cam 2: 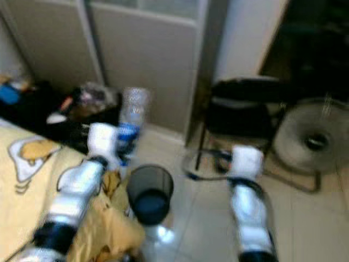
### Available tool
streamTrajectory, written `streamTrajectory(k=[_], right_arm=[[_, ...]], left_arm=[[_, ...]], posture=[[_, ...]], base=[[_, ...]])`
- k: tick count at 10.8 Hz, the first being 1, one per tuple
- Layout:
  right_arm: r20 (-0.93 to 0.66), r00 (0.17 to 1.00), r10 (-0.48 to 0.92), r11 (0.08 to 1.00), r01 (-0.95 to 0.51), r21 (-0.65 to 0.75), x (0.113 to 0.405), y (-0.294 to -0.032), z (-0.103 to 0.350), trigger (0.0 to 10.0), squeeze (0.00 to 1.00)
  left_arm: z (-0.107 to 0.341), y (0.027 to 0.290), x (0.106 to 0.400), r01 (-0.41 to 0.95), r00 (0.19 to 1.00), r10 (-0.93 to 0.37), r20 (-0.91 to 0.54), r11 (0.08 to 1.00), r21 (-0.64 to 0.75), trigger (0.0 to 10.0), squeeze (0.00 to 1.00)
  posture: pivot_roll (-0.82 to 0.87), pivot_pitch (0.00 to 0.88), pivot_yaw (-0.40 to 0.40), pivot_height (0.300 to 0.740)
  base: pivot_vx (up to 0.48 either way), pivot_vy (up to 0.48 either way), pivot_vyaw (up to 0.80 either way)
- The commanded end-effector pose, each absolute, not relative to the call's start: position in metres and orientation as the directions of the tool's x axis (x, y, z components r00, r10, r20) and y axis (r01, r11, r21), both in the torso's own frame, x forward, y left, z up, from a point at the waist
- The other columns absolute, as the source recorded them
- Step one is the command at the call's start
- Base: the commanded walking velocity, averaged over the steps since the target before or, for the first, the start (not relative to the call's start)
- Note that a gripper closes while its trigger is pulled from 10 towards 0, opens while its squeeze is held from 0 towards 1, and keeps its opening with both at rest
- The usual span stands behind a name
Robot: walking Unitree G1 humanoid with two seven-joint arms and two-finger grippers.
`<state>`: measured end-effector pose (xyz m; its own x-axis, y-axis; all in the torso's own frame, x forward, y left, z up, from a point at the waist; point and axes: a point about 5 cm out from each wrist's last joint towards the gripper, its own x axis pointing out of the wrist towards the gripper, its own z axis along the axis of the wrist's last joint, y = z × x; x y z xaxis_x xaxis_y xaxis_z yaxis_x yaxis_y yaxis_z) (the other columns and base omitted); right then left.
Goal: Clean up the room
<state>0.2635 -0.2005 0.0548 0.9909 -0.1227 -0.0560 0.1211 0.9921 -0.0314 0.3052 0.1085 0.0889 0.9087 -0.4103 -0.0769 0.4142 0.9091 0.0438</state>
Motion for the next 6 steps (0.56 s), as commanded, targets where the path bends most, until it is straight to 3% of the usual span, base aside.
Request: streamTrajectory(k=[1, 2, 6], right_arm=[[-0.04, 0.993, -0.108, 0.994, 0.107, -0.015, 0.2672, -0.1943, 0.0589, 10.0, 0.54], [-0.042, 0.993, -0.106, 0.994, 0.105, -0.016, 0.2666, -0.1931, 0.0587, 10.0, 0.54], [-0.043, 0.993, -0.106, 0.994, 0.105, -0.018, 0.2598, -0.1937, 0.0572, 10.0, 0.54]], left_arm=[[0.0949, 0.1162, 0.3086, 0.391, 0.92, -0.387, -0.059, 0.918, 0.074, 10.0, 0.0], [0.0964, 0.1161, 0.3095, 0.397, 0.918, -0.394, -0.049, 0.914, 0.079, 10.0, 0.0], [0.0972, 0.1081, 0.3087, 0.417, 0.909, -0.415, -0.04, 0.905, 0.079, 10.0, 0.0]], posture=[[0.03, 0.0, -0.02, 0.731], [0.03, 0.0, -0.018, 0.731], [0.01, 0.0, -0.007, 0.731]], base=[[0.0, 0.0, 0.0], [0.0, 0.0, 0.0], [0.471, 0.0, 0.0]])
